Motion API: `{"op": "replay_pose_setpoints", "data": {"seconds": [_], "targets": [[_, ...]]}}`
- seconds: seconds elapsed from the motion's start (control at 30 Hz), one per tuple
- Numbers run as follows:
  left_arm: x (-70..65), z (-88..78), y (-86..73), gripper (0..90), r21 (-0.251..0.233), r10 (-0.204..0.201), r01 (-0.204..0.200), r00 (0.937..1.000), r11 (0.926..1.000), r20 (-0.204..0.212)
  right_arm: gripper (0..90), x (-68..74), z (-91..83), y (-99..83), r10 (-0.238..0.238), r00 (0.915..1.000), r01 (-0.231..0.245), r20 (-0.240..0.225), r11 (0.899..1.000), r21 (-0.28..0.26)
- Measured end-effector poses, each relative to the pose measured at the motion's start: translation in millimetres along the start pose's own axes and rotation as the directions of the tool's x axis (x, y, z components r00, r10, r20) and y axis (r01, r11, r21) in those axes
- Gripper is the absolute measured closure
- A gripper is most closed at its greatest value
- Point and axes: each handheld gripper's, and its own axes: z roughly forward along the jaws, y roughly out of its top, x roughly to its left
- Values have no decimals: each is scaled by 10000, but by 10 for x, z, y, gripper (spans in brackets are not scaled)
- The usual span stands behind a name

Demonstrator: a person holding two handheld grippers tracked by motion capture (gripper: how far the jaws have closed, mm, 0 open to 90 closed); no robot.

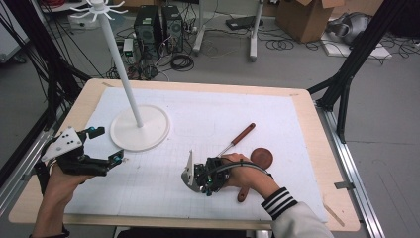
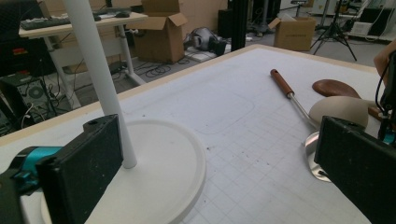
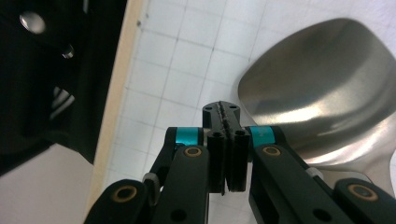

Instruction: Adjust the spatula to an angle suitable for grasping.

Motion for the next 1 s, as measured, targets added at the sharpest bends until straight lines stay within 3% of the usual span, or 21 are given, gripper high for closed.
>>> {"op": "replay_pose_setpoints", "data": {"seconds": [0.43, 0.7, 1.0], "targets": [[4, -7, 2, 17, -28, -3, 3, 10000, 10000, -34, 895, 22, 81, 39, -705, 9961, 671, 534, 9958, 628], [7, -12, 0, 17, -15, -23, 23, 10000, 10000, -47, 895, 59, 92, 69, -711, 9938, 628, 853, 9933, 965], [16, -21, 1, 17, -52, -59, 59, 9999, 10000, -87, 895, 37, 123, 78, -738, 9938, 642, 828, 9915, 1128]]}}
